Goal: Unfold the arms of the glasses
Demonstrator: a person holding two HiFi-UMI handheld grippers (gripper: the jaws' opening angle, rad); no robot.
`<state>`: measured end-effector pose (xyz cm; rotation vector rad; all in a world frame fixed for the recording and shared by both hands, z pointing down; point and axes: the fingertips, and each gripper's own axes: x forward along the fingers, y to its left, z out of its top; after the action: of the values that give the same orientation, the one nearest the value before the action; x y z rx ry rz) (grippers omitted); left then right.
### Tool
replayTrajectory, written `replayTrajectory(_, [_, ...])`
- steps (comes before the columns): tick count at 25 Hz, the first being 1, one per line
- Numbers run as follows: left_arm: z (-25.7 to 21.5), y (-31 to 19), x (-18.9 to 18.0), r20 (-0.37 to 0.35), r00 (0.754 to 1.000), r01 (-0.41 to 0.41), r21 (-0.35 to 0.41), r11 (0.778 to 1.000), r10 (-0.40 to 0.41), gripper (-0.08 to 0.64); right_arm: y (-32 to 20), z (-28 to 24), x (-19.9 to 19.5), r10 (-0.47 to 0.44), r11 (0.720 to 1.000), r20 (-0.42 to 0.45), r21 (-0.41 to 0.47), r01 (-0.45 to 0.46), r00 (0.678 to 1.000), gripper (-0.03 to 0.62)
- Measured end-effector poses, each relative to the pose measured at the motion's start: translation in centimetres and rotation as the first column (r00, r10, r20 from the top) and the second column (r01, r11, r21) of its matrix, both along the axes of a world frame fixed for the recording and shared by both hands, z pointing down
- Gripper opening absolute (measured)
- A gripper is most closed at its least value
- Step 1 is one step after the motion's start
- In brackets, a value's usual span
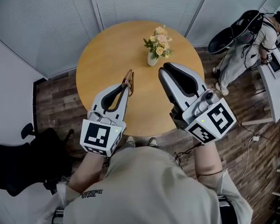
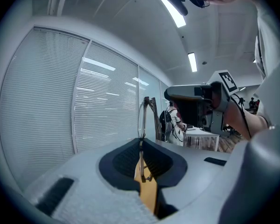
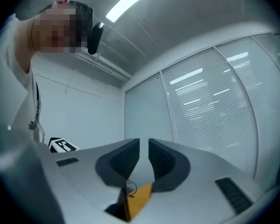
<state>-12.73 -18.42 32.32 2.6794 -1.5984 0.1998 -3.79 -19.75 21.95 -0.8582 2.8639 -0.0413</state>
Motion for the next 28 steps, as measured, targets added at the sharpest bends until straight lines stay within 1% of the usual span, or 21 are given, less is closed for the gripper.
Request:
replayTrajectory(3, [-0.1, 0.1, 0.6, 0.009, 1.000, -0.003, 0.002, 1.000, 0.003, 0.038, 0.3, -0.7, -0.8, -0.048, 0.999, 0.002, 0.017, 0.048, 0.999, 0.046])
replayTrajectory(5, [-0.2, 0.1, 0.8, 0.016, 1.000, 0.000, 0.000, 1.000, 0.000, 0.038, 0.8, -1.0, -1.6, -0.088, 0.996, -0.005, 0.029, 0.088, 0.996, 0.075])
replayTrajectory(6, [-0.2, 0.1, 0.8, 0.019, 1.000, 0.002, -0.002, 1.000, -0.002, 0.038, 1.1, -1.0, -2.0, -0.107, 0.994, -0.018, 0.037, 0.107, 0.994, 0.087])
replayTrajectory(8, [-0.3, 0.0, 1.0, 0.025, 1.000, 0.005, -0.002, 1.000, -0.005, 0.038, 1.6, -0.7, -3.0, -0.139, 0.989, -0.051, 0.047, 0.142, 0.989, 0.089])
replayTrajectory(11, [-0.4, 0.0, 1.2, 0.038, 0.999, 0.005, 0.003, 1.000, -0.005, 0.038, 1.9, -0.2, -4.1, -0.181, 0.982, -0.075, 0.036, 0.184, 0.981, 0.089])
replayTrajectory(17, [-0.2, -0.1, 1.7, 0.059, 0.998, -0.007, -0.003, 1.000, 0.007, 0.038, 1.7, 0.7, -4.9, -0.228, 0.974, -0.077, -0.003, 0.228, 0.971, 0.089])
replayTrajectory(20, [0.0, 0.0, 1.6, 0.060, 0.998, -0.006, -0.011, 1.000, 0.007, 0.038, 1.3, 1.4, -5.0, -0.238, 0.971, -0.059, -0.036, 0.237, 0.969, 0.089])
replayTrajectory(23, [0.0, 0.0, 1.9, 0.054, 0.998, -0.019, -0.011, 1.000, 0.020, 0.038, 1.0, 1.7, -4.8, -0.255, 0.964, -0.010, -0.081, 0.253, 0.967, 0.089])
replayTrajectory(28, [0.4, -0.1, 1.9, 0.043, 0.999, -0.024, -0.027, 0.999, 0.025, 0.038, 0.8, 2.2, -4.9, -0.306, 0.938, 0.067, -0.150, 0.312, 0.950, 0.087])
